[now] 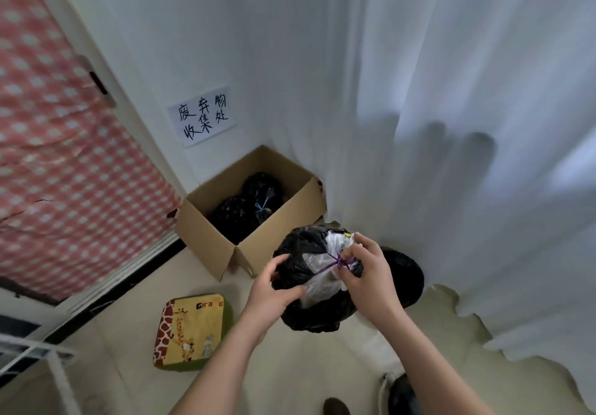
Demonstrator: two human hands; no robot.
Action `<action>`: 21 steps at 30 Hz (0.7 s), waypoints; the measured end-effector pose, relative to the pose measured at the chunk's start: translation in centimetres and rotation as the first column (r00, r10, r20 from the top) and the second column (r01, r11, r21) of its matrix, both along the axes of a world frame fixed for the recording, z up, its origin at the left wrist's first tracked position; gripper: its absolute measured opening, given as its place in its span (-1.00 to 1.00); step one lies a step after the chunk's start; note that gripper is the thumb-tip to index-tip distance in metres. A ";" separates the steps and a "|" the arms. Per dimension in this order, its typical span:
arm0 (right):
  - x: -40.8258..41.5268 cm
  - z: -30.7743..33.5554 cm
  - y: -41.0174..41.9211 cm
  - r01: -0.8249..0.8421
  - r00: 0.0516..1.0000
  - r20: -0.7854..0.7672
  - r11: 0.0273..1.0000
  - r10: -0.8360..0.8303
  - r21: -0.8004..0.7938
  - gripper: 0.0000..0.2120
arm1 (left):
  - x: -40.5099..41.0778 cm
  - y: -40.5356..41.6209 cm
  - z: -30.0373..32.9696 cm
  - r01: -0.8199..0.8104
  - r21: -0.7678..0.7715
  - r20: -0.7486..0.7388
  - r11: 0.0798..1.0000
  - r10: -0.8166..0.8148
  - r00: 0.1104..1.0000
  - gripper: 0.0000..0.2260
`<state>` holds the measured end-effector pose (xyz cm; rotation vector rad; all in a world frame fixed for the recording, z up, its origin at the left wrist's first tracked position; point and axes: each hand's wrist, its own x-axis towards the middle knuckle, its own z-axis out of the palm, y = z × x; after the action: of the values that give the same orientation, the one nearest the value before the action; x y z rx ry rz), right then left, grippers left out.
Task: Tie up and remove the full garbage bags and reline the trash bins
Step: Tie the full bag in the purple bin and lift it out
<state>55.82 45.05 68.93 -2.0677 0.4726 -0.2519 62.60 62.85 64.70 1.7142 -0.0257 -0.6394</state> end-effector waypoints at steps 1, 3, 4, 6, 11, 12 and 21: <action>1.9 0.3 -0.5 -0.010 1.000 -0.001 1.000 0.010 -0.004 -0.69 | 1.6 -0.4 0.2 -0.019 0.001 0.003 1.000 0.019 1.000 -0.48; 5.3 0.5 -1.2 -0.041 0.999 0.011 0.999 0.042 -0.015 -0.66 | 4.6 -1.0 0.2 -0.050 -0.007 0.002 0.999 0.050 0.999 -0.48; 6.9 0.4 -1.5 -0.052 0.999 0.012 0.998 0.053 -0.020 -0.65 | 6.1 -1.2 0.1 -0.062 -0.007 0.001 0.998 0.062 0.998 -0.48; 10.3 -0.1 -2.0 -0.063 0.998 -0.007 0.998 0.063 -0.016 -0.64 | 9.4 -1.5 -0.3 -0.069 -0.001 -0.010 0.998 0.069 0.998 -0.49; 18.8 -2.1 -2.5 -0.056 0.997 -0.060 0.998 0.056 -0.009 -0.69 | 18.1 -1.8 -2.0 -0.056 -0.007 -0.083 0.998 0.056 0.995 -0.48; 20.7 -2.4 -2.4 -0.052 0.997 -0.060 0.999 0.051 -0.010 -0.69 | 20.1 -1.8 -2.3 -0.050 -0.016 -0.099 0.999 0.049 0.994 -0.48; 35.6 -2.7 -1.1 -0.069 0.996 -0.053 0.998 0.069 -0.007 -0.68 | 34.5 -0.5 -2.2 -0.086 -0.016 -0.080 0.996 0.085 0.993 -0.48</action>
<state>91.40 43.97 66.24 -2.0987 0.4318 -0.1588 97.09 62.39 62.47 1.6606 0.0968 -0.6413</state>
